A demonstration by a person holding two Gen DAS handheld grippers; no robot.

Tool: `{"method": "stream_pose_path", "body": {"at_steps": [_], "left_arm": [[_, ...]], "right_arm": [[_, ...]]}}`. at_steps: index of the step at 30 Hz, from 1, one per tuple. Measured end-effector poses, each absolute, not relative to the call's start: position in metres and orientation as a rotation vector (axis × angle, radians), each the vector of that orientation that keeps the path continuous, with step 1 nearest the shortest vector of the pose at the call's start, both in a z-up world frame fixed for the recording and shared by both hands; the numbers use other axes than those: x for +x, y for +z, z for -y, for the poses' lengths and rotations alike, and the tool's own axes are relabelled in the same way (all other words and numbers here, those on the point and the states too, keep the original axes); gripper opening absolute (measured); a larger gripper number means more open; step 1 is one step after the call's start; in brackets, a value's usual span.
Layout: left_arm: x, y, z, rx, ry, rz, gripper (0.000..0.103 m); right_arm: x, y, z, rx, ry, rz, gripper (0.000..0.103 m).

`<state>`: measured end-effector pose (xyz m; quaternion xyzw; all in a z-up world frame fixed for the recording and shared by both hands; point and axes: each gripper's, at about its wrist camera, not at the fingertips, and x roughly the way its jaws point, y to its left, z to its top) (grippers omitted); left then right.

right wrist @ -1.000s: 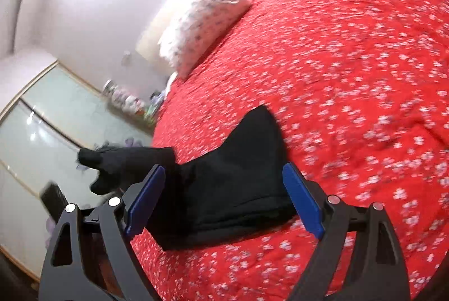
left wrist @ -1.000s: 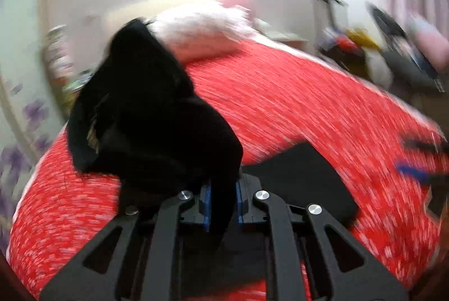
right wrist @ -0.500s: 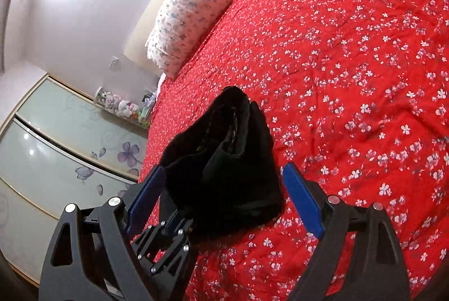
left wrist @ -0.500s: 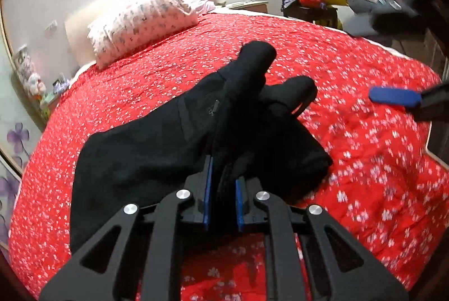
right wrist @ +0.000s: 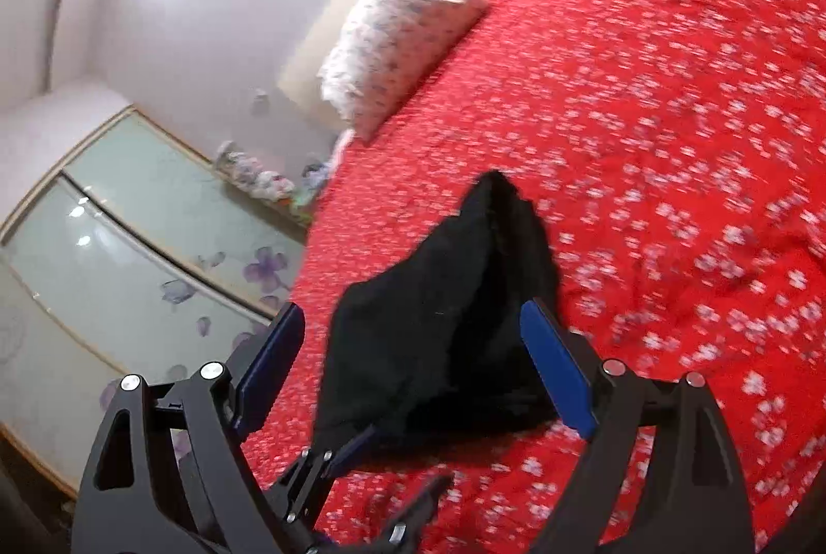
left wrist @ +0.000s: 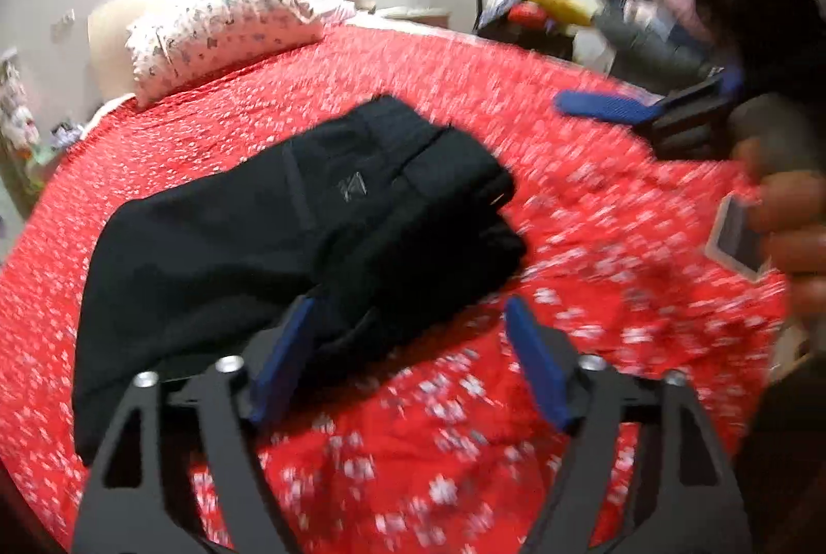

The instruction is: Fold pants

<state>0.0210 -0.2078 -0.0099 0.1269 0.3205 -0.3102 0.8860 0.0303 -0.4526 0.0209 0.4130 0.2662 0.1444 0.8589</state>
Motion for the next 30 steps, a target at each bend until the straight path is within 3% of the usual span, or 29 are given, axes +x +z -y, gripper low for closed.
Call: {"method": "stream_pose_path", "body": {"at_steps": [5,11,16,18,23,27,30], "left_arm": [[0.038,0.012,0.143,0.071,-0.514,-0.558,0.099],[0.087,0.007,0.081,-0.150,-0.293,-0.605,0.101],[0.114,-0.018,0.078,-0.146,-0.269,-0.778,0.101],[0.127,-0.038,0.080,-0.157,-0.282,-0.904,0.101],[0.122,-0.036,0.077,-0.157,-0.283,-0.895,0.101],[0.118,-0.007,0.063,-0.250,-0.316,-0.779,0.101],[0.134,-0.002,0.064,-0.268,-0.313,-0.787,0.101]], "right_arm": [[0.045,0.022,0.430,0.860,0.505,-0.575,0.088],[0.056,0.021,0.398,0.757,0.527,-0.646,0.088],[0.076,-0.012,0.388,0.675,0.321,-0.841,0.091],[0.081,-0.036,0.397,0.774,0.310,-0.895,0.090],[0.075,-0.021,0.402,0.792,0.320,-0.851,0.091],[0.076,0.011,0.410,0.758,0.389,-0.688,0.093],[0.096,0.003,0.414,0.829,0.431,-0.695,0.095]]}}
